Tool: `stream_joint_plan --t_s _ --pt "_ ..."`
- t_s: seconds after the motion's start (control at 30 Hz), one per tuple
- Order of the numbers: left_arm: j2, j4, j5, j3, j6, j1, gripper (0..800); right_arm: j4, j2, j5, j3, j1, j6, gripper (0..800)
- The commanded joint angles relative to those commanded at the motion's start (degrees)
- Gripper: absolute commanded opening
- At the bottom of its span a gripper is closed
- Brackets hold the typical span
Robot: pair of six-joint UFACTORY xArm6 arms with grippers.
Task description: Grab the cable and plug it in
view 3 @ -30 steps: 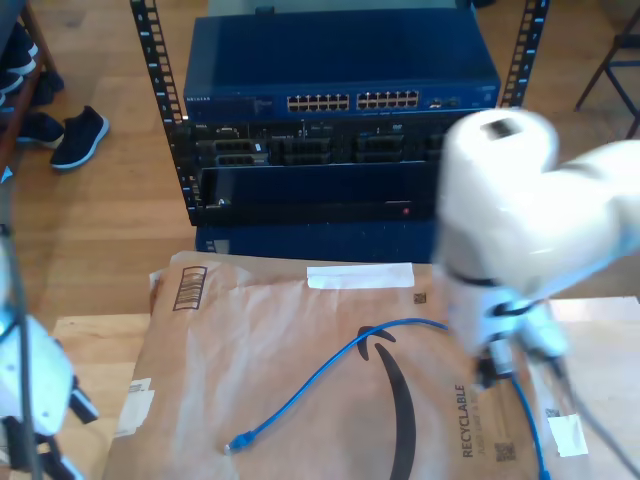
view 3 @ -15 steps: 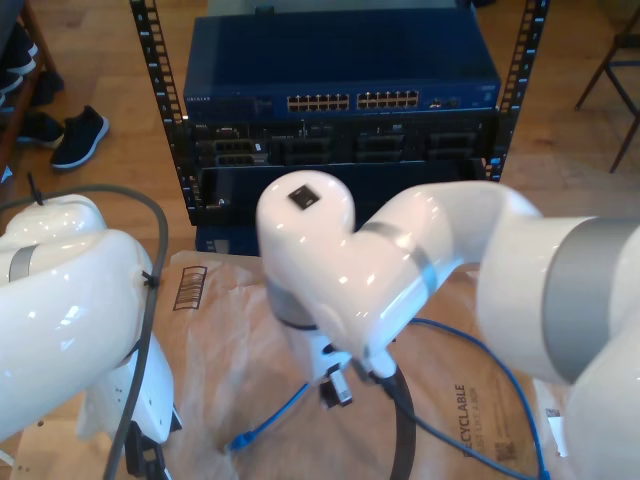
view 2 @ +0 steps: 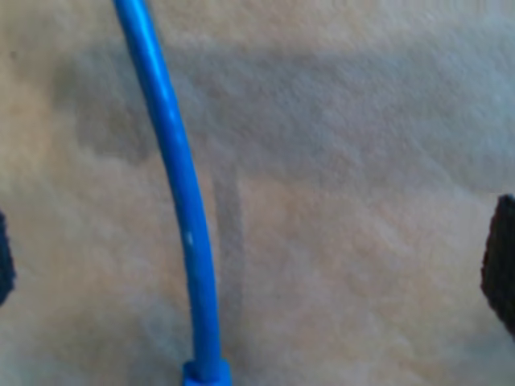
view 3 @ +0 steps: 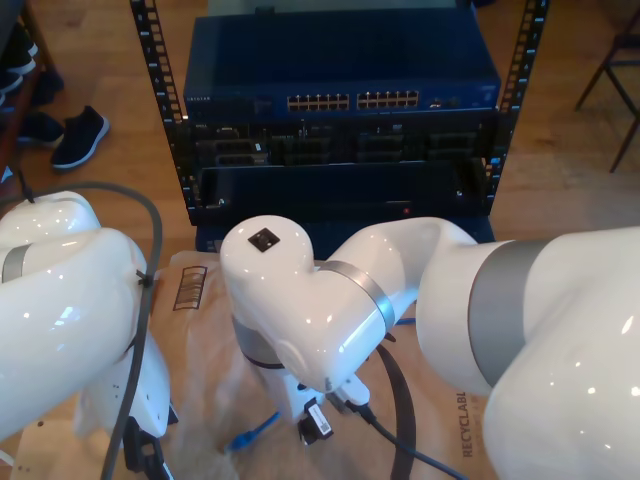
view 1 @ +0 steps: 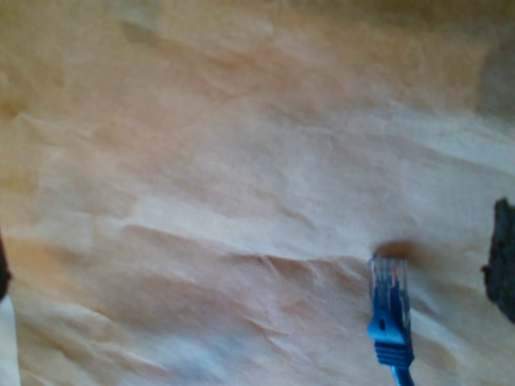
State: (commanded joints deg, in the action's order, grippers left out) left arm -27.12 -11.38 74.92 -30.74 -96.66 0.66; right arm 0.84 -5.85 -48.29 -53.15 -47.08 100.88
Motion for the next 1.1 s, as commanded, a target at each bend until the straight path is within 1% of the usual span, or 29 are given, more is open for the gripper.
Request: stream_joint_plan --t_s 0.13,0.3,0.33,0.6,0.7,0.8,0.83,0.93,1.07,1.1 --pt "0.0 0.0 0.0 0.0 0.0 0.0 798 0.0 -1.5 0.2 -0.1 0.0 -1.8 781" --pt "0.1 0.0 -0.1 0.1 0.0 0.0 799 -1.9 -1.8 0.3 -0.3 0.1 -1.8 768" --pt "0.1 0.0 -0.3 0.1 0.0 0.0 798 -2.3 -1.8 0.4 -0.3 0.1 -1.8 755" --pt "0.1 0.0 -0.4 0.1 0.0 0.0 798 -2.4 -3.5 2.3 -0.4 0.5 -1.7 737" --pt "0.1 0.0 -0.4 0.1 0.0 0.0 798 -3.2 -4.1 2.3 -0.9 1.3 -1.5 697" --pt "0.1 0.0 -0.3 0.1 0.0 0.0 798 -4.8 -3.9 2.3 -1.0 2.3 -1.5 614" --pt "0.1 0.0 -0.3 0.1 0.0 0.0 799 -4.9 -3.9 2.4 -1.0 2.3 -1.4 555" --pt "0.1 0.0 -0.3 0.1 0.0 0.0 798 -4.9 -3.9 2.3 -1.1 2.5 -1.4 475" --pt "0.1 0.0 -0.1 0.1 0.0 0.0 798 -4.9 -3.9 2.4 -1.1 2.5 -1.4 433" --pt "0.1 0.0 -0.1 0.1 0.0 0.0 799 -4.9 -3.9 2.3 -1.1 2.5 -1.3 402"
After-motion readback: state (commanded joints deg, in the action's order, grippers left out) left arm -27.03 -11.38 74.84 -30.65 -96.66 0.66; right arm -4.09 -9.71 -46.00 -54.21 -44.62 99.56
